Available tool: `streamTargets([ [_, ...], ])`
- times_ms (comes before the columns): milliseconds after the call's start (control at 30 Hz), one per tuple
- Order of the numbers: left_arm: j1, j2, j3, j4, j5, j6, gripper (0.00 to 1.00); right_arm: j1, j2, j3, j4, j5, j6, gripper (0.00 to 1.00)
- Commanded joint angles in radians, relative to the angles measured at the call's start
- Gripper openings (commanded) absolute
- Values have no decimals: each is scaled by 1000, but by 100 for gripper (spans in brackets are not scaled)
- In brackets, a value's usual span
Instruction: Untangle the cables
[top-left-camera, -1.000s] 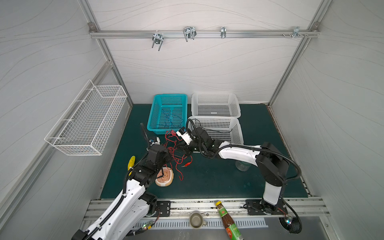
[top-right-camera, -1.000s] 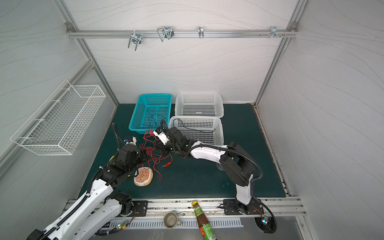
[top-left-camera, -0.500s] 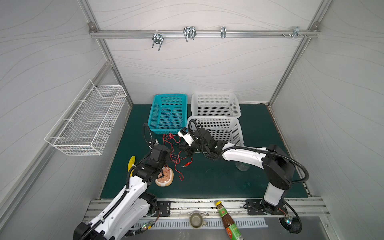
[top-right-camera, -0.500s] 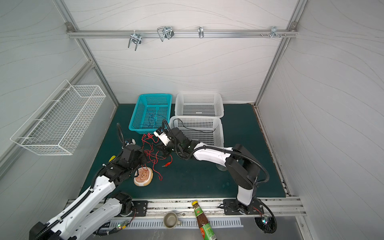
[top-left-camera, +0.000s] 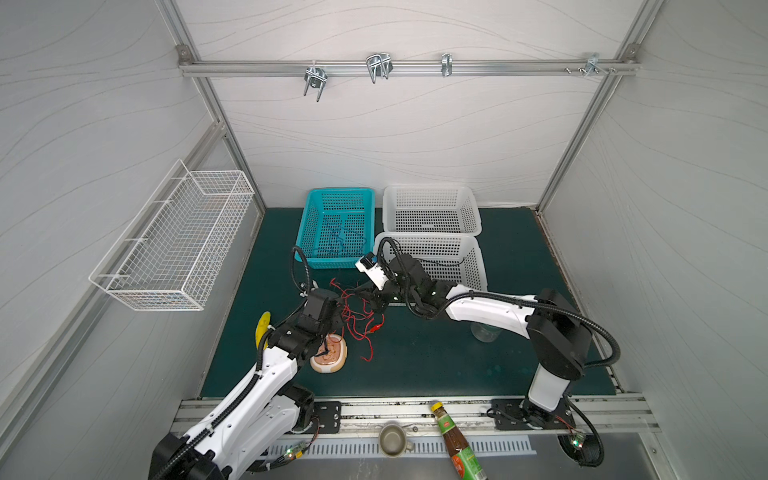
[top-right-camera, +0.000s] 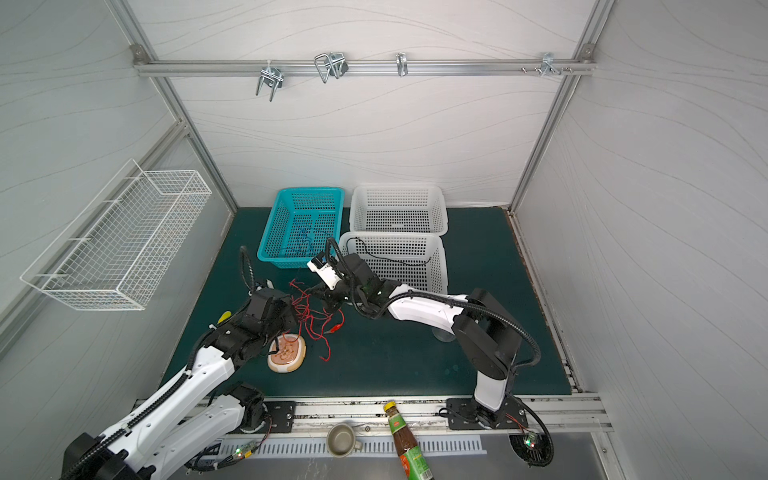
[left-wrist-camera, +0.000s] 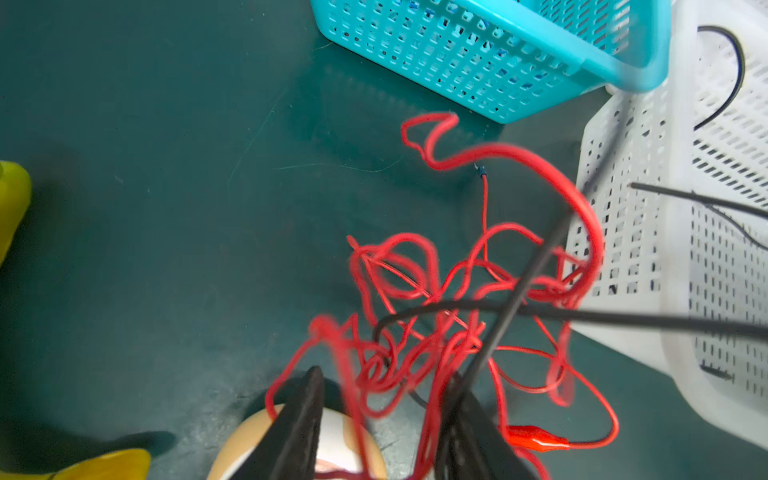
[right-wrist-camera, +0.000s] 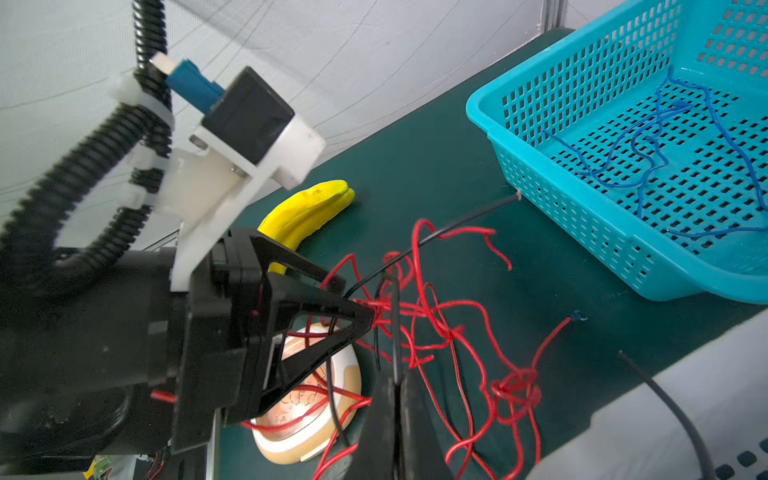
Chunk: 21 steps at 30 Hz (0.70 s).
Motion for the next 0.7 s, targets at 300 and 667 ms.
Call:
streamTargets([
  [300,3,-27,52,79,38,52,71,-39,38,124,17,6,-16,0],
  [667,3,-119,2,116,10,57,72,-60,-51,128,92,-10,-32,0],
])
